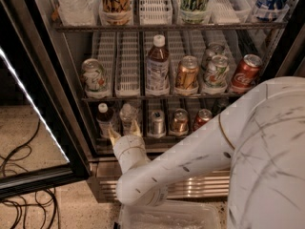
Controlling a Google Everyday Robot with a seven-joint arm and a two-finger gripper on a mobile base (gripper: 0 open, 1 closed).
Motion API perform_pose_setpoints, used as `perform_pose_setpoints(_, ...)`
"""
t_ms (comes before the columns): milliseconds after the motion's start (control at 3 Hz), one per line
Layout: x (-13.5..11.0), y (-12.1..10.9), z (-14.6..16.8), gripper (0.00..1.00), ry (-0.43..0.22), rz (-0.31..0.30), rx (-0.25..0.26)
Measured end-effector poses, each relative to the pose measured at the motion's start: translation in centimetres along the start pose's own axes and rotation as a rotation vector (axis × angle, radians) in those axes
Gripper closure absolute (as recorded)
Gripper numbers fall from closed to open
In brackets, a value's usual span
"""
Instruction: Pick water bottle from bottom shelf of fridge
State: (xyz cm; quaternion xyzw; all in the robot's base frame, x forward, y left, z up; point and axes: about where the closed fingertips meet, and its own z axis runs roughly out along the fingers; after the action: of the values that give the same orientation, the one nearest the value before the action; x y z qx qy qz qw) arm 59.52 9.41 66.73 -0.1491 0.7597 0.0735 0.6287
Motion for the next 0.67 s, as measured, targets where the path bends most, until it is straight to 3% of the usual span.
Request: perform_pose_setpoints(667, 0.06, -0.03, 1.32, 0.40, -0.013, -0.034, 0.019)
